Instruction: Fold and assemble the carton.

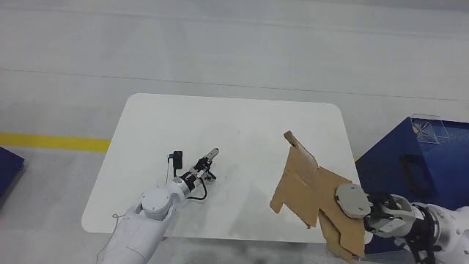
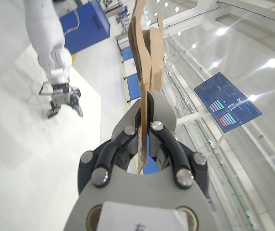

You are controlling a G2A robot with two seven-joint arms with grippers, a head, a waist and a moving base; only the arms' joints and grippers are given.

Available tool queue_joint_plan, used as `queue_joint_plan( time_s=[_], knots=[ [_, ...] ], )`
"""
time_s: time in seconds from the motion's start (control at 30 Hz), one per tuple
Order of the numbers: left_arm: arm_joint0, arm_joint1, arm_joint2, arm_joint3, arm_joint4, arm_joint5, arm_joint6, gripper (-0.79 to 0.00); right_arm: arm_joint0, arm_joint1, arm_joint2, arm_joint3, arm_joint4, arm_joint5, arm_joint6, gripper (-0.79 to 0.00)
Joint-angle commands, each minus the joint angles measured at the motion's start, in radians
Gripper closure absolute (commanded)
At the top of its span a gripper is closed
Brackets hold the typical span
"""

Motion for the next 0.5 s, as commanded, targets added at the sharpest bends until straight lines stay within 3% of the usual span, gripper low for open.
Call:
queue_joint_plan(
  time_s=[0.0, 0.2, 0.33, 0.47],
  knots=[
    [0.0, 0.0, 0.0, 0.0, 0.0, 0.0, 0.0, -0.785, 0.004, 0.007, -0.003, 0.0, 0.224, -0.051, 0.067, 0.0],
    [0.0, 0.0, 0.0, 0.0, 0.0, 0.0, 0.0, -0.785, 0.02, 0.034, -0.019, 0.064, 0.875, -0.334, 0.35, 0.0],
    [0.0, 0.0, 0.0, 0.0, 0.0, 0.0, 0.0, -0.785, 0.007, 0.07, -0.106, 0.113, 1.216, -0.351, 0.515, 0.0],
    [0.0, 0.0, 0.0, 0.0, 0.0, 0.0, 0.0, -0.785, 0.019, 0.129, -0.241, 0.153, 1.648, -0.351, 0.818, 0.0]
  ],
)
